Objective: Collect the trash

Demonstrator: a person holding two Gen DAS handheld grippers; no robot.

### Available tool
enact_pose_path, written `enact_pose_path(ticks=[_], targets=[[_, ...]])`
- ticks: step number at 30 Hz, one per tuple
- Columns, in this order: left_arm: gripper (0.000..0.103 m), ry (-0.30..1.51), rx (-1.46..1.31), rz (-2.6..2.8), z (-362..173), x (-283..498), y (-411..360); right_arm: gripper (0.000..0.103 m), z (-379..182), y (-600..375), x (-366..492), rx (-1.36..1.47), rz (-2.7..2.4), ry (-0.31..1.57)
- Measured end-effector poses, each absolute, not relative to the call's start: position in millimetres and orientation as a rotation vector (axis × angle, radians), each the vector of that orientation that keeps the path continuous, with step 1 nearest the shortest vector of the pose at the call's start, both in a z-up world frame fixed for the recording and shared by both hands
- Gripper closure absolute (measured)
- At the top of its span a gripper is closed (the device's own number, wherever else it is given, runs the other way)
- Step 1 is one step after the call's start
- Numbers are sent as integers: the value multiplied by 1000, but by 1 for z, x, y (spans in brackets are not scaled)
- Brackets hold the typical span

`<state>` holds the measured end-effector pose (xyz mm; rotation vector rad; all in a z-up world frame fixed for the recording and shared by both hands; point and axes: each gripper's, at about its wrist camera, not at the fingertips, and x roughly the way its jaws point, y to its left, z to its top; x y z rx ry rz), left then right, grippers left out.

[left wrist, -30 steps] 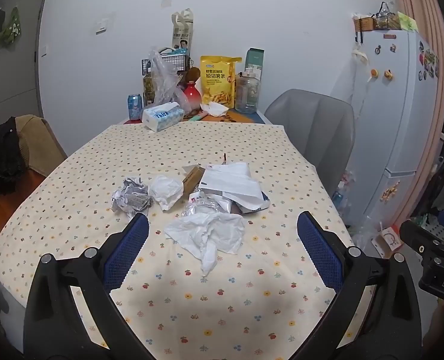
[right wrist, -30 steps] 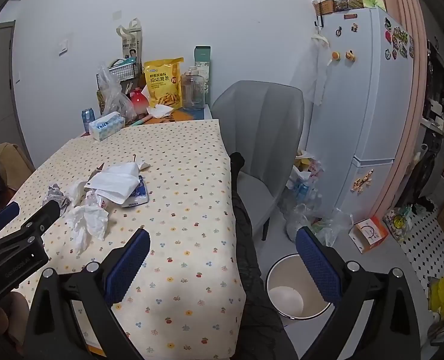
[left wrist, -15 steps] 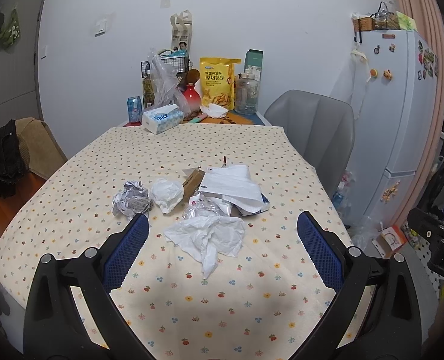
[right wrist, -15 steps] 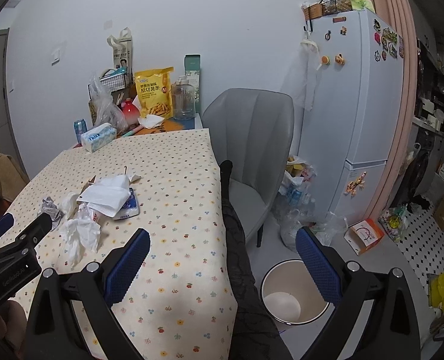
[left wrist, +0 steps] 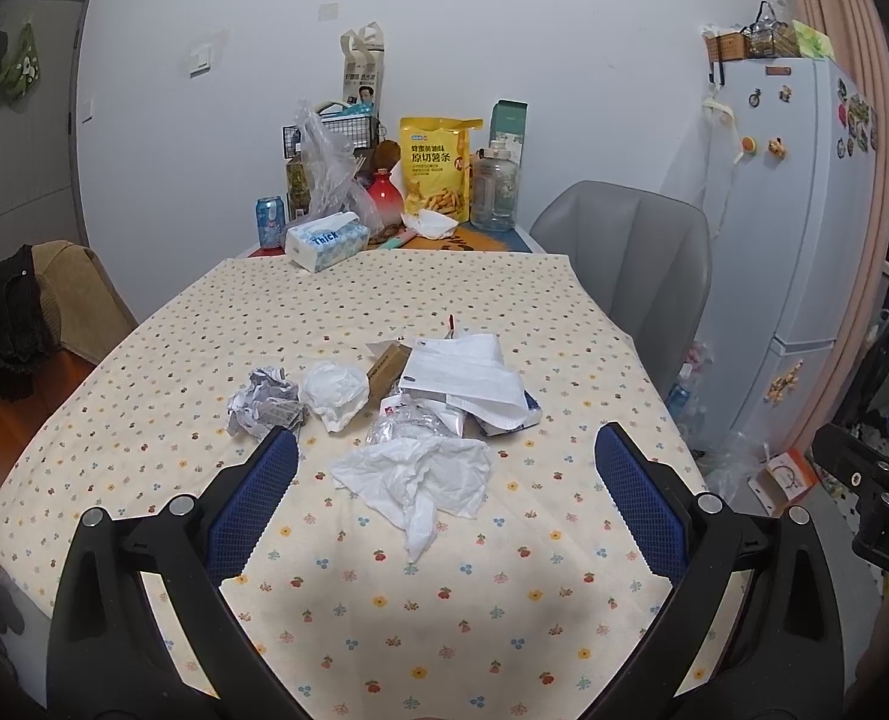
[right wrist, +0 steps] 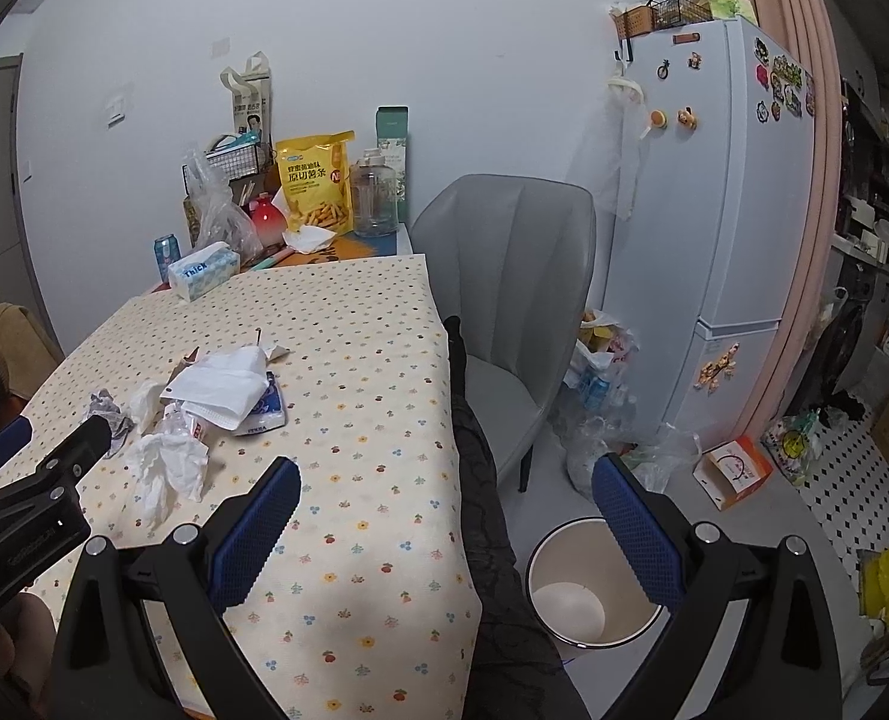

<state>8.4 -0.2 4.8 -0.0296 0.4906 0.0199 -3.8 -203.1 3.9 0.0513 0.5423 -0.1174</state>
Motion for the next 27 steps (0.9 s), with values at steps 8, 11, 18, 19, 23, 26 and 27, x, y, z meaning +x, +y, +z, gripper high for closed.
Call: enact_pose_path(ticks=[8, 11, 18, 19, 23, 26, 27], targets=[[5, 483, -31, 39, 7, 7, 4, 8, 4, -204, -5, 70, -101, 535], [5, 487, -30, 44, 5, 7, 5, 8, 4, -203, -5, 71, -93, 537], [5, 483, -28, 52, 5, 6, 6, 8, 4, -200, -6, 64, -83, 535], [5, 481, -29, 56, 5, 5, 7, 8, 3, -200, -6, 65, -80, 536], [5, 474, -30, 72, 8, 2, 11, 8, 0, -197, -5, 71, -64, 544], [5, 473, -33, 84, 8, 1, 14, 8, -1, -195, -5, 74, -52, 544], [5, 473, -35, 86, 9, 1, 15, 8, -1, -195, -5, 75, -47, 544]])
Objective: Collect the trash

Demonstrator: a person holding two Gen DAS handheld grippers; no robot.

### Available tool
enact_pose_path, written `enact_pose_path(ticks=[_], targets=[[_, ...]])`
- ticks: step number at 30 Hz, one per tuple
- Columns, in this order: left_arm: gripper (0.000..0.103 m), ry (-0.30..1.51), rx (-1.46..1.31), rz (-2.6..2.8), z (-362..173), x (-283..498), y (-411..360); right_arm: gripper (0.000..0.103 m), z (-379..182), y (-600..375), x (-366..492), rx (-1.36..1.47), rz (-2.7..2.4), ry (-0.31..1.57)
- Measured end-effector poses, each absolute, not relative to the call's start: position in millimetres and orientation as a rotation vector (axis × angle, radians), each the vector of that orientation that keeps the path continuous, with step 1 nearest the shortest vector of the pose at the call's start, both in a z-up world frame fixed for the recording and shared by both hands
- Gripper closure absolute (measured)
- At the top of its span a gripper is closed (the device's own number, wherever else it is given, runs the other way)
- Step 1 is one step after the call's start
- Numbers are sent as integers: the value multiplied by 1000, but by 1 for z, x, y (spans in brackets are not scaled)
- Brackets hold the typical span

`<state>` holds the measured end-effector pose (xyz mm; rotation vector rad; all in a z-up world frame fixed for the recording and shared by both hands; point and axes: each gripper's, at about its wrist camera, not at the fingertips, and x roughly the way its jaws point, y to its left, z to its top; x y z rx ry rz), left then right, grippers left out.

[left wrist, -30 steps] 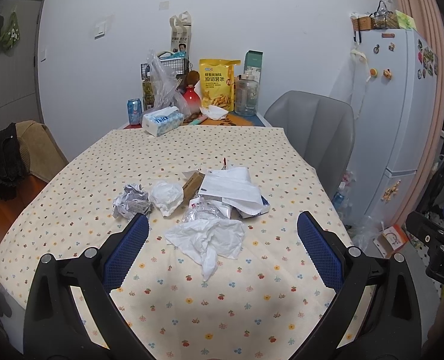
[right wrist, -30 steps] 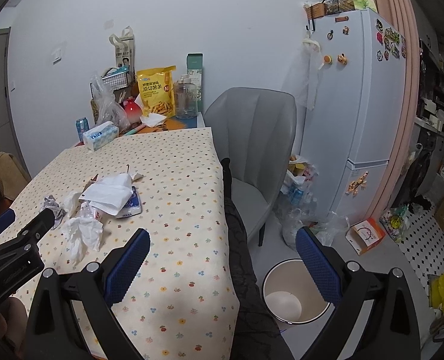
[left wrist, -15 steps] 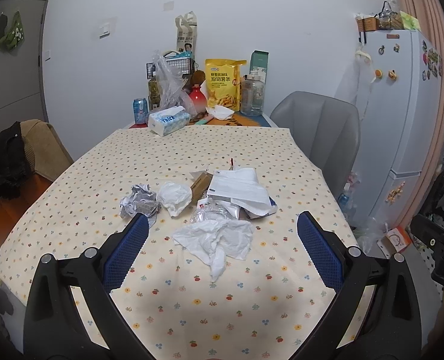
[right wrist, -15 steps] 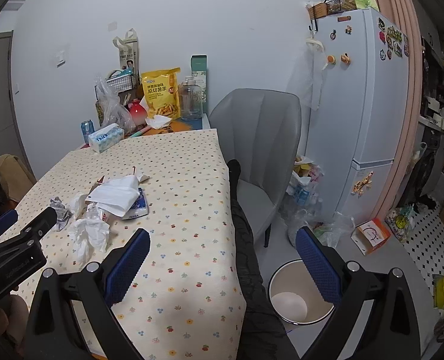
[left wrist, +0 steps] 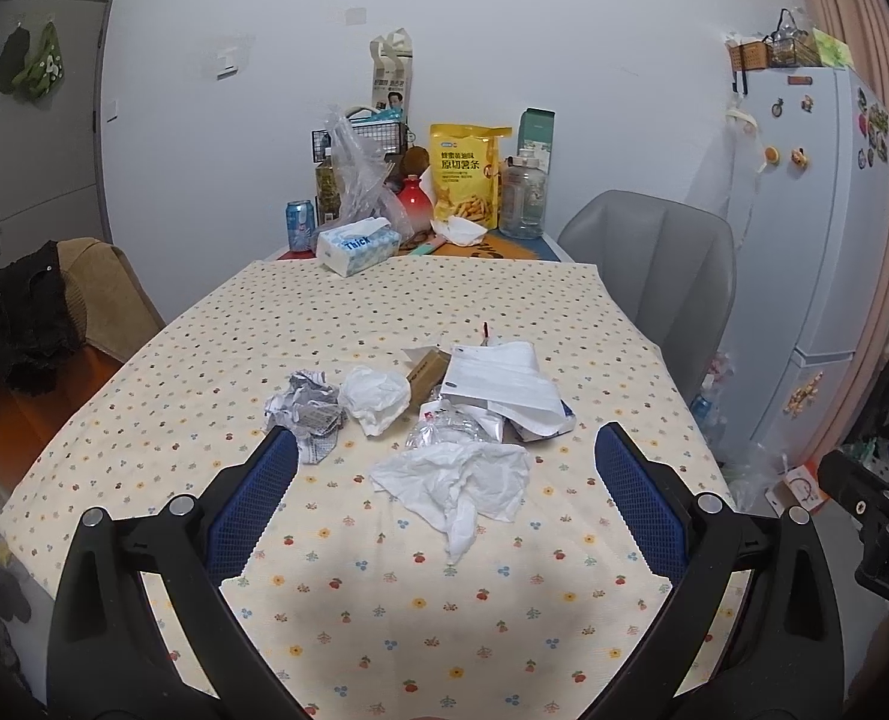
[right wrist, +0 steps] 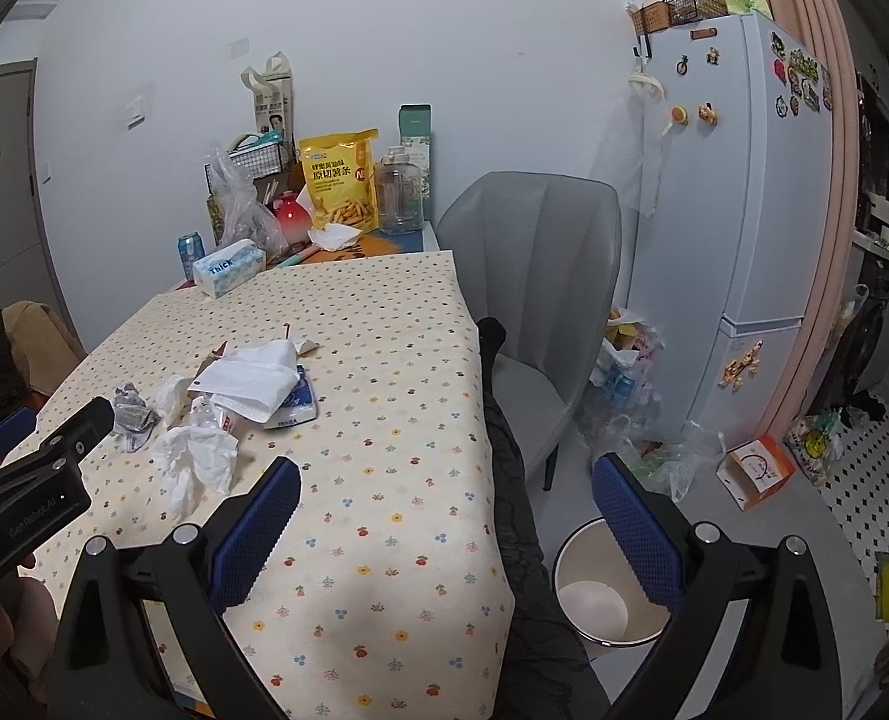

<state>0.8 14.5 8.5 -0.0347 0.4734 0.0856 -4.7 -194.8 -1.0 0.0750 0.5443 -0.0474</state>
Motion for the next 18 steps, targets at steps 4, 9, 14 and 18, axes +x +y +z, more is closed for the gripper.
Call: enact_pose_path(ticks=[4, 9, 14, 18], targets=[[5, 476, -34, 92, 7, -1, 15, 8, -2, -194, -5, 80, -39, 545], [5, 476, -38, 88, 7, -3, 16, 8, -3, -194, -4, 86, -34, 550], [5, 479, -47, 87, 6, -3, 20, 8, -3, -192, -4, 82, -33, 551], [5, 487, -55, 90, 4, -2, 23, 8, -5, -188, -3, 80, -26, 557]])
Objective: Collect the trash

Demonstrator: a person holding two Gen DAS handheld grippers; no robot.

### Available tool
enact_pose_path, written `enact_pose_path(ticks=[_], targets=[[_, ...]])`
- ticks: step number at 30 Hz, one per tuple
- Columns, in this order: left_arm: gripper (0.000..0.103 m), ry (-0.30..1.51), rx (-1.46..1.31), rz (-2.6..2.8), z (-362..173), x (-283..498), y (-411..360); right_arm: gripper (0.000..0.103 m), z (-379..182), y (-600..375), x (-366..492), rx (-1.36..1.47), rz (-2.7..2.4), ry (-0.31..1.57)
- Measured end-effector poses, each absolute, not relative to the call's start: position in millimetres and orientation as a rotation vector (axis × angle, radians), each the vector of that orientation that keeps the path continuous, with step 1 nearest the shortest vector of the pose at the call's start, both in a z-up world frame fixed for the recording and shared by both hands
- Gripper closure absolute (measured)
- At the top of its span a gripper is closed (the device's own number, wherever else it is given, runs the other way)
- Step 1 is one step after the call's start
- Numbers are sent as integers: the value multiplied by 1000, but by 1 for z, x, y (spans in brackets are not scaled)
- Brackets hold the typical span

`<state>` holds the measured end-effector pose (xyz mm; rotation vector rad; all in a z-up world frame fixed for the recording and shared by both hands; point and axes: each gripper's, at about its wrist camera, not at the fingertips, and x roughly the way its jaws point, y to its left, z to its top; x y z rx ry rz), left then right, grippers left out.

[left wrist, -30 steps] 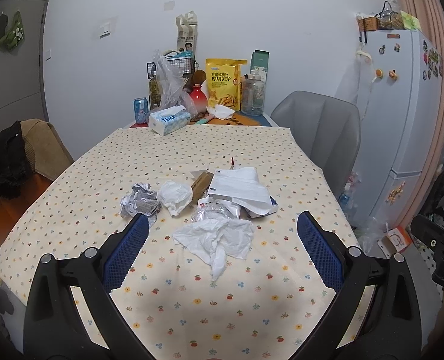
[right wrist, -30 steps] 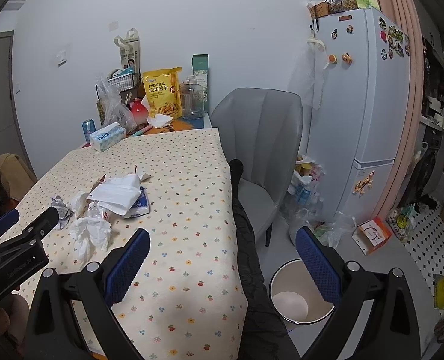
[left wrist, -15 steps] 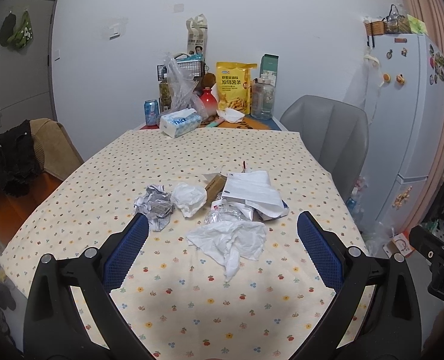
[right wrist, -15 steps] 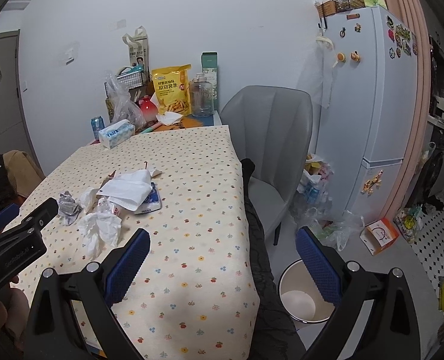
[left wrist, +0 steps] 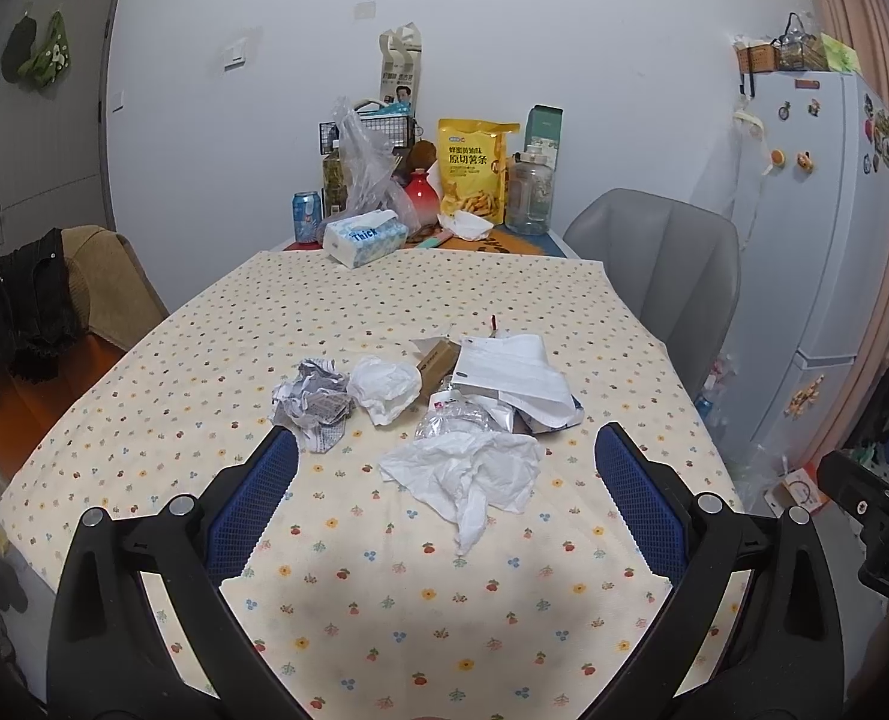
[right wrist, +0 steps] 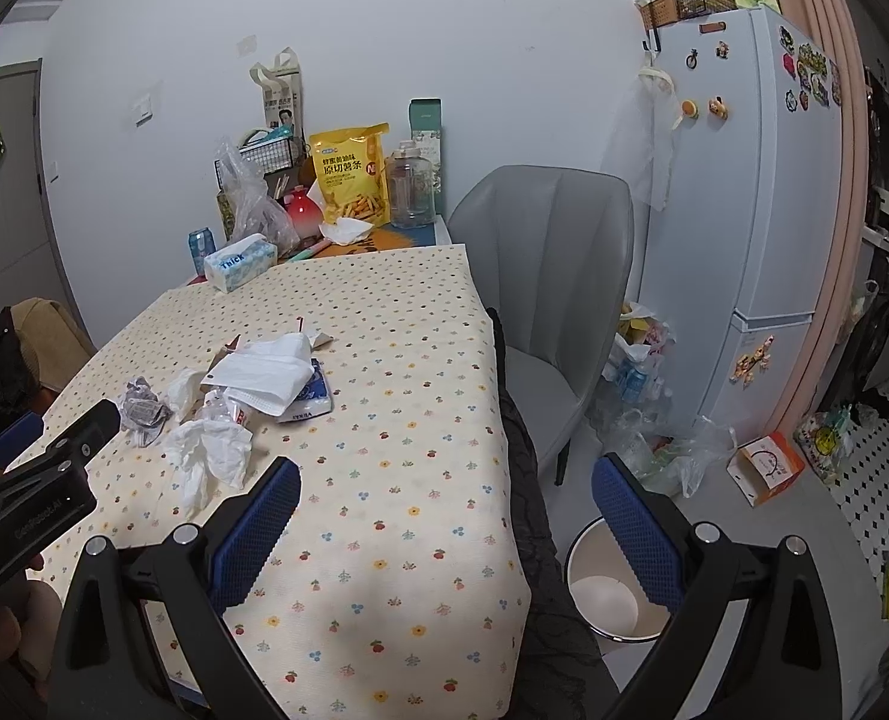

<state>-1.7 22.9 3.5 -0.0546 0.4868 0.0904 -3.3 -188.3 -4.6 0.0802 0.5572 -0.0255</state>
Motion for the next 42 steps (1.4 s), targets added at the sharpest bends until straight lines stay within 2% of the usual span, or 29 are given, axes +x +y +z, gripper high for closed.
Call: enact_pose_path(ticks=[12, 23, 26, 28, 37, 42], targets=[[5, 511, -67, 123, -2, 4, 39, 8, -5, -162, 8, 52, 46, 565], [5, 528, -120, 245, -13, 2, 96, 8, -14, -113, 28, 7, 188, 610], [5, 536, -138, 261, -17, 3, 110, 11, -18, -100, 31, -17, 216, 623], [5, 543, -143, 266, -19, 5, 115, 16, -20, -91, 34, -30, 240, 637], [16, 587, -171, 254, -36, 24, 133, 30, -40, -69, 58, -47, 286, 715], [22, 616, -195, 230, -46, 37, 139, 34, -51, -58, 71, -46, 308, 760]])
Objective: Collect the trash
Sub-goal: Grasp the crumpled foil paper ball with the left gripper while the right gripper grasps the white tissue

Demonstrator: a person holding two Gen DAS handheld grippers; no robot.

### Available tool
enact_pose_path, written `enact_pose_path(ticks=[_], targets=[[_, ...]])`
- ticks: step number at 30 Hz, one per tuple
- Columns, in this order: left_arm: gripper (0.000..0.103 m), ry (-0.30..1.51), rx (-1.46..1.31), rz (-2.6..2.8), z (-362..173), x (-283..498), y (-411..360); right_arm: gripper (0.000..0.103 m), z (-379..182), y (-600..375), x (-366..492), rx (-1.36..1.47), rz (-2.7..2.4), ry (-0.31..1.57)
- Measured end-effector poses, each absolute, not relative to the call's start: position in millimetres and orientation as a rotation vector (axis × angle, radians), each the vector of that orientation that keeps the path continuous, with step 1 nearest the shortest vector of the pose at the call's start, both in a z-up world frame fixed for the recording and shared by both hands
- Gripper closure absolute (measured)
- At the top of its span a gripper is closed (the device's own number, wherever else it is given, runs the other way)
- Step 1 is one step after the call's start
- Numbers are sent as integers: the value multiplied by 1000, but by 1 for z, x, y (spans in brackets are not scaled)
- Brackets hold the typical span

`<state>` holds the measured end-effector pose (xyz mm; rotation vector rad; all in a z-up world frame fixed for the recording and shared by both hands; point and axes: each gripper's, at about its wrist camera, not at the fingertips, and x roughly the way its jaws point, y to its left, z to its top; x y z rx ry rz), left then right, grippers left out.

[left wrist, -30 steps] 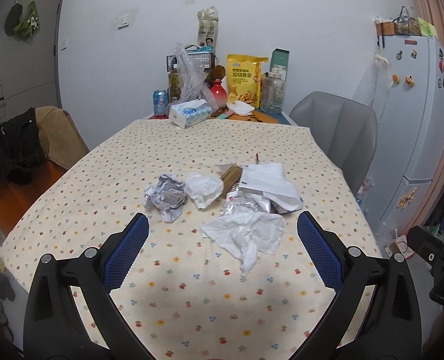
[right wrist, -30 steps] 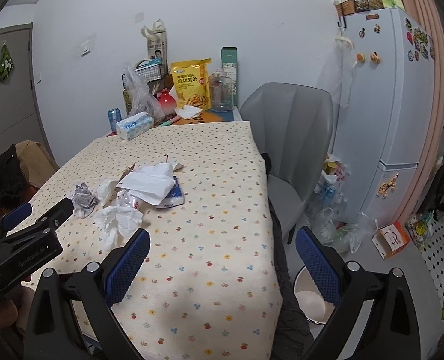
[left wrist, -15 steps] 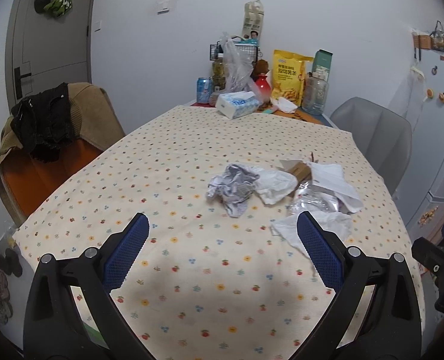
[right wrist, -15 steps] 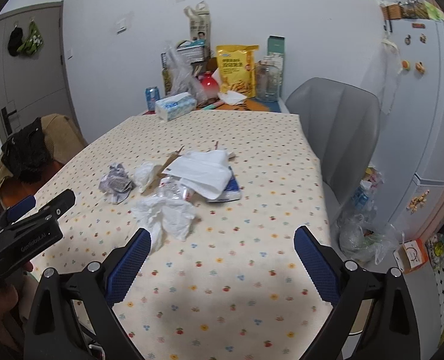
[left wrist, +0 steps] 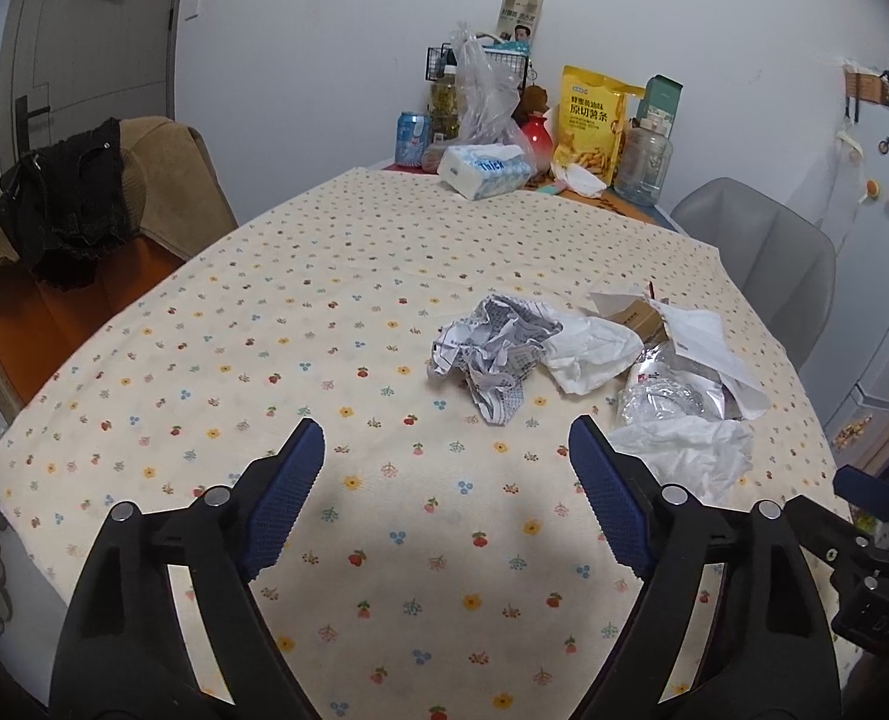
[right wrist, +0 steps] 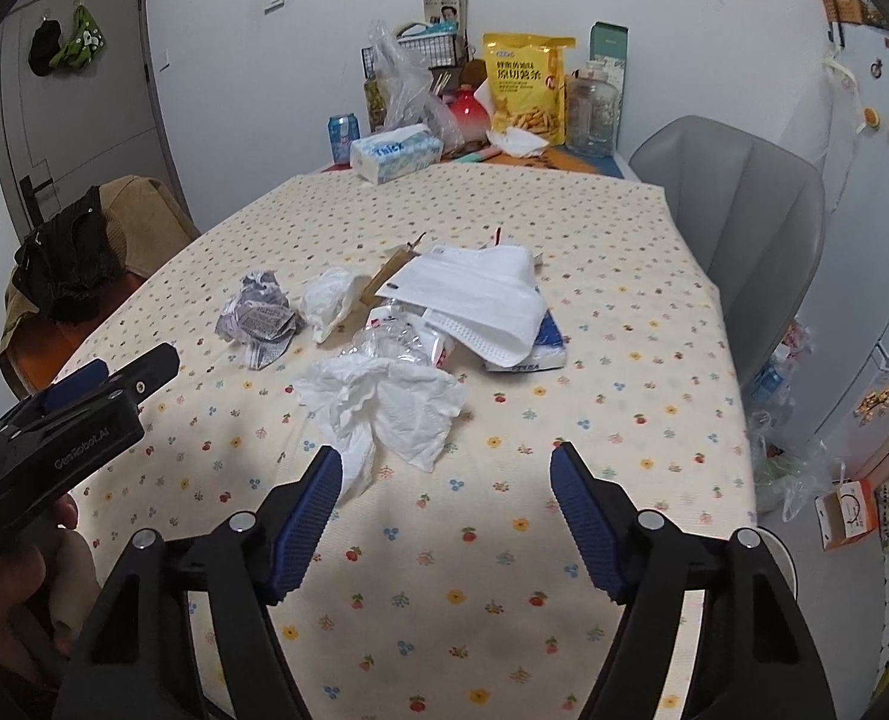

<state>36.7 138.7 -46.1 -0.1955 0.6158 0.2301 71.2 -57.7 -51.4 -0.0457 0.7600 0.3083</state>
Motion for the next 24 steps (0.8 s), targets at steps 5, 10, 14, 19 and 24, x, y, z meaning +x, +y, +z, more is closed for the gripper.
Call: enact_pose_path(ticks=[5, 10, 14, 19, 24], targets=[[26, 649, -224, 214, -54, 48, 147, 35, -64, -39, 83, -62, 338, 796], [26, 652, -258, 213, -52, 61, 157, 50, -77, -23, 98, -59, 373, 856], [26, 656, -249, 208, -52, 77, 160, 85, -92, -15, 110, -52, 390, 917], [26, 679, -238, 192, -55, 96, 156, 95, -89, -25, 116, -20, 370, 909], [27, 725, -224, 205, -61, 120, 151, 95, -83, -38, 113, -1, 343, 895]])
